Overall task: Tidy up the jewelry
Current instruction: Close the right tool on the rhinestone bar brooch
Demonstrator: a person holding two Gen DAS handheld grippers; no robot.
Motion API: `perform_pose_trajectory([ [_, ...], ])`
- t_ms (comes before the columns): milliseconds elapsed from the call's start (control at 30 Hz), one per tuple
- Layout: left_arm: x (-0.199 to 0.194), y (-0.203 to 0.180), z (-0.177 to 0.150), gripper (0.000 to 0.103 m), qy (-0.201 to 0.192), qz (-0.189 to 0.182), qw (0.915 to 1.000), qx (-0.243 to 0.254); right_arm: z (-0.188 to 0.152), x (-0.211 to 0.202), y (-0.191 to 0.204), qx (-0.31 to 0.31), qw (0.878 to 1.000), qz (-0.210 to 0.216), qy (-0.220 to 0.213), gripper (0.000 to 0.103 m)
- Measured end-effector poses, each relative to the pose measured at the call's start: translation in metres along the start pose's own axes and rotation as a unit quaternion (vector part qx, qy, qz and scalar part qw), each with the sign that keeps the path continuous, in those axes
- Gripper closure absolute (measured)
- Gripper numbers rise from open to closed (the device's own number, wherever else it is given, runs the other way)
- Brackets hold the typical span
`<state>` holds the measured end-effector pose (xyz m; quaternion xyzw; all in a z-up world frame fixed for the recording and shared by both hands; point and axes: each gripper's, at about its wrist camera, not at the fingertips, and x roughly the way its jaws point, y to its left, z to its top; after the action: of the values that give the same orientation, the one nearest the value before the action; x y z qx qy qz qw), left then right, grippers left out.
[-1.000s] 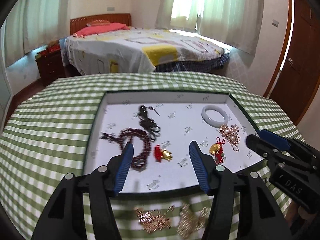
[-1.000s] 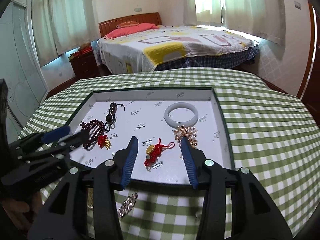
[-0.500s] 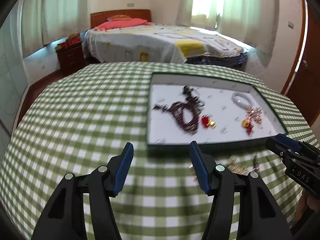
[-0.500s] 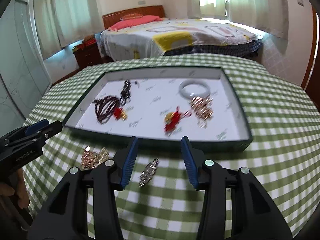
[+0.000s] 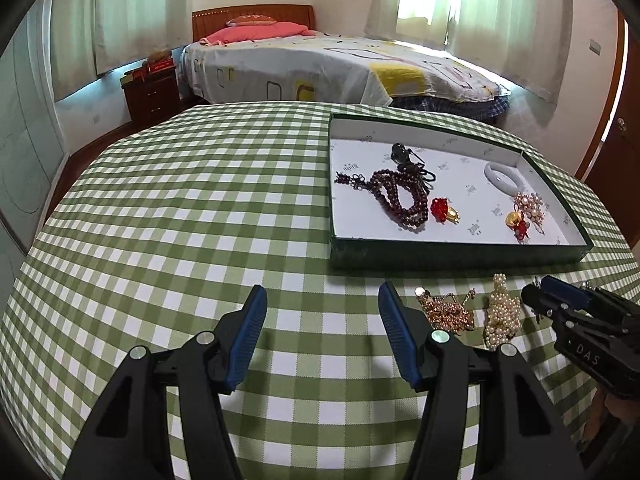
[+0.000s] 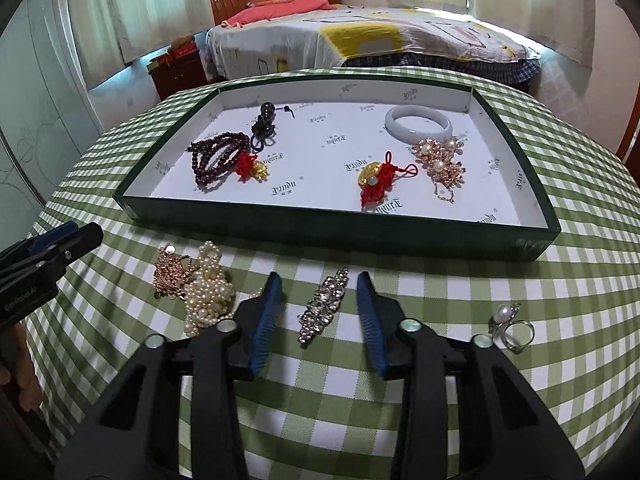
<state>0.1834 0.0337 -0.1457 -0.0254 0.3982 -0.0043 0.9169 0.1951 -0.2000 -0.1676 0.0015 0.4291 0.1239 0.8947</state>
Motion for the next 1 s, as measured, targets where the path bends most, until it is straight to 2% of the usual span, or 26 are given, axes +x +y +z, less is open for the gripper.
perform_pose_trajectory([
  [167, 0.002, -0.005, -0.003, 0.046, 0.006, -0.004, 1.0000, 0.004, -0.003, -0.001, -0.004, 0.000, 1.000, 0.004, -0.001, 0.088],
  [533, 0.000, -0.018, -0.004, 0.046, 0.006, -0.016, 0.9998, 0.012, -0.006, -0.013, -0.005, -0.009, 1.000, 0.004, -0.013, 0.091],
  [1000, -0.009, -0.063, -0.005, 0.046, 0.006, -0.053, 0.9977, 0.041, -0.008, -0.041, -0.027, 0.004, 0.999, -0.008, -0.035, 0.091],
])
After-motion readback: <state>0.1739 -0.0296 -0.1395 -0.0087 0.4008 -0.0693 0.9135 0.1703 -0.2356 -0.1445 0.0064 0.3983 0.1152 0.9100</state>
